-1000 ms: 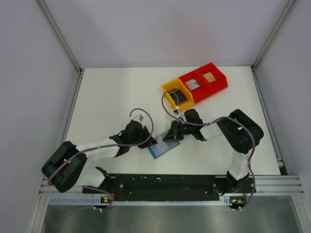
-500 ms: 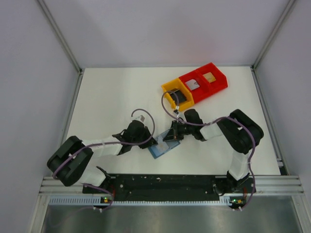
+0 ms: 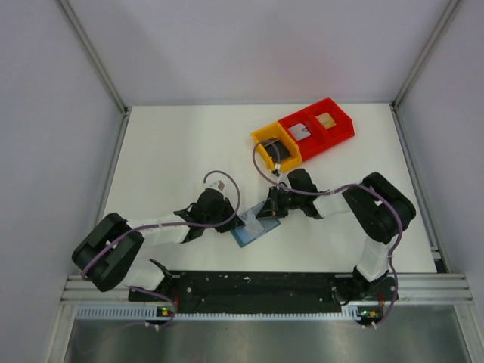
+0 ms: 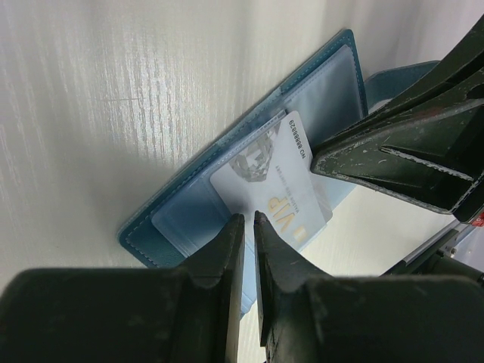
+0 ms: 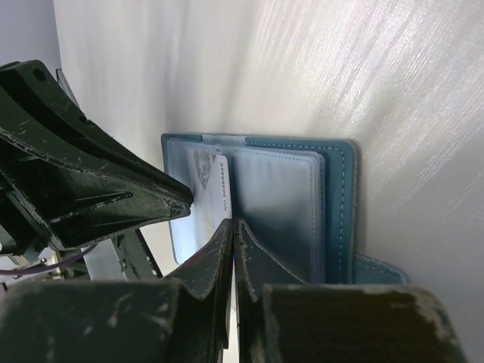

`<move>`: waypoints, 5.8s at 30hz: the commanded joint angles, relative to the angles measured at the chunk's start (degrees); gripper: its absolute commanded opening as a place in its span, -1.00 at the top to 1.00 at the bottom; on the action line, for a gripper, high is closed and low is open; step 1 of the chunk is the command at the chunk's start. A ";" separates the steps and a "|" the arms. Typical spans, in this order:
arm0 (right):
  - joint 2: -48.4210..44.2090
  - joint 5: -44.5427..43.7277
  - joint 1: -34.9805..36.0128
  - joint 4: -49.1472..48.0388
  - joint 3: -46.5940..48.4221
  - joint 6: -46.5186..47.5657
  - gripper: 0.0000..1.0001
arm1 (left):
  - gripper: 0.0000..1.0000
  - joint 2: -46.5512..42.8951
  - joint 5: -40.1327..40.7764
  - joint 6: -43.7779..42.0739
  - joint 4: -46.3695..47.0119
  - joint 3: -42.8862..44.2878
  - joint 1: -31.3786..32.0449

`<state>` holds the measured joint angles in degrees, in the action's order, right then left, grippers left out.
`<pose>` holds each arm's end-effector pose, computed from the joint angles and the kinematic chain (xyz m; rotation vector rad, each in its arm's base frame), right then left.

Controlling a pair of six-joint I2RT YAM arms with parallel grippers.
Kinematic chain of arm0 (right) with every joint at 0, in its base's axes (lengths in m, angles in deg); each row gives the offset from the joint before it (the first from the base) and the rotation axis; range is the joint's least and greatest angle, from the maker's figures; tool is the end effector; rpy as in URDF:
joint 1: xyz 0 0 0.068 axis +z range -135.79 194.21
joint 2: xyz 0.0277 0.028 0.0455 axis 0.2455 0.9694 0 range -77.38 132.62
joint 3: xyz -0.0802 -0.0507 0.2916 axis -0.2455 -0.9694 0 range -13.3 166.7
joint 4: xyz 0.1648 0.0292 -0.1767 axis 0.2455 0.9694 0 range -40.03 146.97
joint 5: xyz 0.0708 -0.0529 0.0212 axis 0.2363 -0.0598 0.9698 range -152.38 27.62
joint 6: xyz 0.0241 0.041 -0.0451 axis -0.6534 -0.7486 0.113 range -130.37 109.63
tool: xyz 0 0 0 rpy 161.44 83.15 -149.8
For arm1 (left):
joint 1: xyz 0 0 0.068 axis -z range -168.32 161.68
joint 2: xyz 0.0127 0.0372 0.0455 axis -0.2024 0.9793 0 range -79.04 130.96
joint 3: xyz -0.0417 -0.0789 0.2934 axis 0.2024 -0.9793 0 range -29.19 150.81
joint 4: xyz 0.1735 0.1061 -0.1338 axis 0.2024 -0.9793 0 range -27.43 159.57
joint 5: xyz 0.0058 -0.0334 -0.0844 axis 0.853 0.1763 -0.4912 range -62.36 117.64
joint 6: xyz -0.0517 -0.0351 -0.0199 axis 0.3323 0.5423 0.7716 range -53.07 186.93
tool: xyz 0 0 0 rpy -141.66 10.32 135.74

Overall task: Take the credit cards out of the card holder
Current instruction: Remove the credit card from the card holder, then place the credit card in the storage box.

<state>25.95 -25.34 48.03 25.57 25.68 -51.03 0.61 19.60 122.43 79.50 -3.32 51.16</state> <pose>0.2559 0.2088 0.1529 -0.2387 2.4939 1.3594 0.1793 -0.1571 0.1742 -0.2791 2.5285 -0.9192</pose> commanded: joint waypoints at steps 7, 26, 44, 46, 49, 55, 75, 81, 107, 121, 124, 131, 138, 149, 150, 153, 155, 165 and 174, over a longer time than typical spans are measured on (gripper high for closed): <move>-0.24 1.19 -0.43 4.28 3.11 4.28 0.67 | 0.68 1.99 0.91 -2.42 -4.84 -1.43 -0.02; 2.67 3.48 -0.86 4.72 4.79 5.77 1.00 | 0.69 1.64 1.09 -2.16 -4.57 -2.14 -0.02; 2.14 5.24 -3.41 7.96 5.31 8.40 0.64 | 0.70 2.52 0.39 -2.60 -4.48 -1.79 -0.02; 2.58 6.29 -3.41 9.45 6.28 9.46 0.56 | 0.70 2.43 0.39 -2.60 -4.48 -1.79 -0.02; 3.72 7.79 -3.33 11.92 8.04 10.95 0.54 | 0.70 2.43 0.21 -2.60 -4.40 -1.79 -0.02; 6.09 10.60 -2.80 16.04 10.67 13.76 0.55 | 0.70 2.35 0.03 -2.68 -4.13 -1.87 -0.11; -3.74 5.95 -8.68 17.46 5.50 16.23 1.00 | 0.73 0.85 0.30 -2.33 -3.08 -3.19 -0.02; -13.14 2.96 -9.92 18.95 3.38 15.44 1.00 | 0.62 -3.61 0.73 -1.37 -1.59 -4.77 -0.11; -34.44 -13.91 -31.54 8.41 5.75 -3.54 1.00 | -0.89 -40.98 16.99 -29.47 -41.92 22.90 -16.53; -8.87 -33.78 -29.96 -11.01 15.67 -15.93 1.00 | -0.90 -50.39 35.28 -36.96 -36.30 15.00 -17.86; -3.41 -35.80 -28.64 -11.10 20.68 -17.25 1.00 | -0.91 -50.04 35.89 -37.49 -36.13 15.18 -18.04; 6.96 -39.49 -24.95 -9.44 30.44 -18.75 1.00 | -0.91 -49.07 34.40 -37.66 -36.21 15.18 -18.04; 10.75 -44.67 -21.96 -8.38 32.39 -18.93 1.00 | -0.92 -49.33 33.70 -37.93 -36.21 15.00 -18.04; 15.23 -41.35 -20.99 -6.63 34.22 -18.75 1.00 | -0.91 -49.78 32.38 -38.01 -35.95 14.74 -18.13; 15.58 -40.82 -20.90 -5.93 34.84 -18.75 1.00 | -0.92 -49.77 32.29 -38.02 -35.95 14.74 -18.13; 15.85 -39.94 -20.55 -5.13 35.02 -18.66 0.89 | -0.91 -49.69 32.20 -38.02 -35.95 14.74 -18.04; 14.98 -39.41 -20.46 -4.25 34.76 -18.40 0.71 | -0.91 -49.60 32.12 -38.02 -35.95 14.65 -18.04; -0.91 -42.22 -20.46 7.34 28.35 -7.34 0.15 | -0.92 -49.34 30.54 -37.84 -36.21 14.82 -18.04; -21.30 -31.43 -19.94 19.11 17.81 5.32 0.07 | -0.95 -47.85 25.28 -37.40 -36.91 15.35 -18.04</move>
<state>11.98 -63.86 27.14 37.54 46.84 -53.57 -48.48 49.68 85.12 41.08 11.56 33.39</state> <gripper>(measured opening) 0.457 0.964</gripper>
